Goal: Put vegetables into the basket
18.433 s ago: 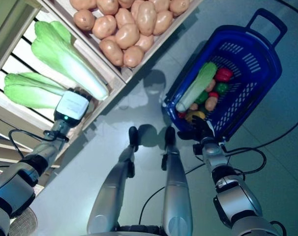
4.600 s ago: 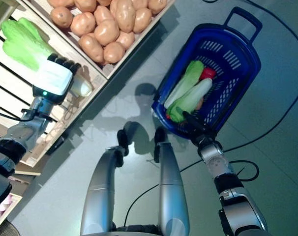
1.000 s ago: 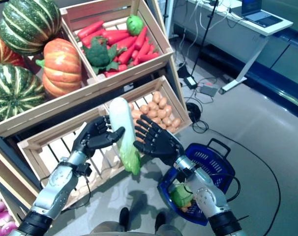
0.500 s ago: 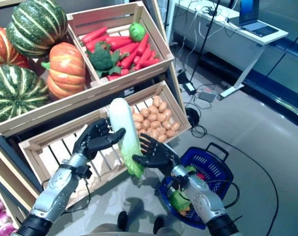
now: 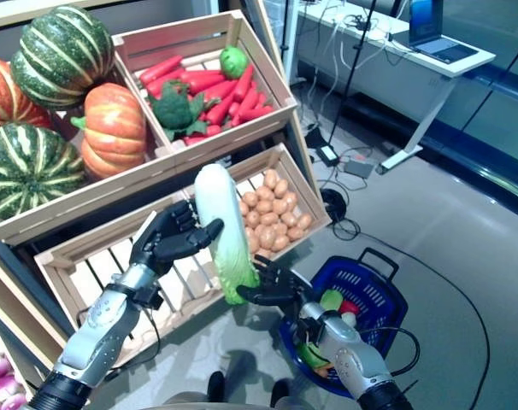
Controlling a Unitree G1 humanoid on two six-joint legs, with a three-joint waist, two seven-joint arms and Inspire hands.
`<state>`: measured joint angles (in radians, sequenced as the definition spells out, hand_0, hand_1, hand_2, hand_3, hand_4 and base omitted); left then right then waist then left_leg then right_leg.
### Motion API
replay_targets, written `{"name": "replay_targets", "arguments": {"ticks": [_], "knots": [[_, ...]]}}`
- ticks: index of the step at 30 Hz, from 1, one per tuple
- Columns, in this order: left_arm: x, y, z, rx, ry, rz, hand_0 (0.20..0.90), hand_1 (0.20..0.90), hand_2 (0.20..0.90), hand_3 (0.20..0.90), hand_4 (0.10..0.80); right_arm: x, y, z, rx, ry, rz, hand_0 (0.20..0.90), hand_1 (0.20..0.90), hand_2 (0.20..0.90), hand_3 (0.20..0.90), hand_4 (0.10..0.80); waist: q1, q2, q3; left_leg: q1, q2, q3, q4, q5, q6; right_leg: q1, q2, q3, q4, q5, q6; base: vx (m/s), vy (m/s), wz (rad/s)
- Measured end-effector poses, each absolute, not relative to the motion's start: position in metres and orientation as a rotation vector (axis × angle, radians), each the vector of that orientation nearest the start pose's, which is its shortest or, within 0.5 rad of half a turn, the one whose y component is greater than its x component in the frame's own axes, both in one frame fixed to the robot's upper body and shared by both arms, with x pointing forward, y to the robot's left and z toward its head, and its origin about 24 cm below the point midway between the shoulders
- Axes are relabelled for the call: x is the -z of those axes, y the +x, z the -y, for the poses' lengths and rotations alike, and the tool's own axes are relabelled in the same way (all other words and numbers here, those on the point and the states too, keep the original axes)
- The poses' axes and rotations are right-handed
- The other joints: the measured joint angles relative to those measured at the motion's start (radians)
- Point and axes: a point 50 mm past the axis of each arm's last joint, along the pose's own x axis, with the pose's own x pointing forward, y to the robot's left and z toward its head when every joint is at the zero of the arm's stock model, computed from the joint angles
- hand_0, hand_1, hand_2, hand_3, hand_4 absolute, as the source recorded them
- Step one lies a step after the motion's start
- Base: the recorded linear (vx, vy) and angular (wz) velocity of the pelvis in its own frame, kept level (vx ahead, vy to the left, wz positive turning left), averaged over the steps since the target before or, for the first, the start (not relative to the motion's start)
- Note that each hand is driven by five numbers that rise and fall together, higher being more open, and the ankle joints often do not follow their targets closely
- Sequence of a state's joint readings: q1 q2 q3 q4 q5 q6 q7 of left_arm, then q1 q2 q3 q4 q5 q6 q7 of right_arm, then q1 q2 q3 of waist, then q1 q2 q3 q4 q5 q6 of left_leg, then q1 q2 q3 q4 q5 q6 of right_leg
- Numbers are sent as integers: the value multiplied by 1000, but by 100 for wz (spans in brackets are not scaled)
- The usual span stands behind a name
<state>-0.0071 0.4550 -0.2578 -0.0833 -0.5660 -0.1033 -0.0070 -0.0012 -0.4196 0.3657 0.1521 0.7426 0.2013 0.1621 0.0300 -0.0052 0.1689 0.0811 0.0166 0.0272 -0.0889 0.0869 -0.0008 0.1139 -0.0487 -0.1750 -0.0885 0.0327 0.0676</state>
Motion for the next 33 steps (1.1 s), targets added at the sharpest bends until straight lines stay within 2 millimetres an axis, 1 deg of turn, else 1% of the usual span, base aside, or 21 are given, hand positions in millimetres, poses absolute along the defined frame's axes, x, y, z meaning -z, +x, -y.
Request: {"name": "replay_targets", "arguments": {"ticks": [8,10,12,17,20,22,26,33], "knots": [[-66,247,-165,310,-174,54,300,300,300,300,400,19,221,147,-524,318,-508,900,900,900,900,800,4,0,0,-1,0,-1,0,0,0,0,0,0,0,0,0,0,0,0],[-66,246,-164,329,-181,54,300,300,300,300,400,19,220,147,-555,295,-505,900,900,900,900,800,5,1,-1,-1,0,-1,0,0,0,0,0,0,0,0,0,0,0,0],[-66,246,-163,350,-209,50,300,300,300,300,400,18,220,147,-571,291,-502,900,900,900,900,800,6,2,-1,-1,0,-1,0,0,0,0,0,0,0,0,0,0,0,0],[-64,244,-157,437,-211,24,300,300,300,300,400,14,217,146,-631,259,-498,900,900,900,900,800,6,8,-5,-1,0,0,0,0,0,0,0,0,0,0,0,0,0,0],[-61,243,-153,482,-228,-5,300,300,300,300,400,14,217,146,-641,256,-499,900,900,900,900,800,5,9,-6,-1,0,0,0,-1,0,-1,0,1,0,0,0,0,0,0],[-60,243,-152,486,-231,-17,300,300,300,300,400,14,217,148,-642,250,-502,900,900,900,900,800,5,9,-6,-1,0,0,-2,-3,-3,-1,0,1,0,0,0,0,0,0],[-60,243,-152,515,-229,-41,300,300,300,300,400,13,216,152,-646,235,-507,900,900,900,900,800,5,9,-6,-1,0,0,-6,-4,-2,-1,0,1,0,0,0,0,0,0],[-64,244,-158,574,-177,-40,300,300,300,300,400,14,215,154,-655,228,-512,900,900,900,900,800,1,10,-7,0,0,3,-6,-3,4,-1,0,2,0,0,0,0,0,0]]}}
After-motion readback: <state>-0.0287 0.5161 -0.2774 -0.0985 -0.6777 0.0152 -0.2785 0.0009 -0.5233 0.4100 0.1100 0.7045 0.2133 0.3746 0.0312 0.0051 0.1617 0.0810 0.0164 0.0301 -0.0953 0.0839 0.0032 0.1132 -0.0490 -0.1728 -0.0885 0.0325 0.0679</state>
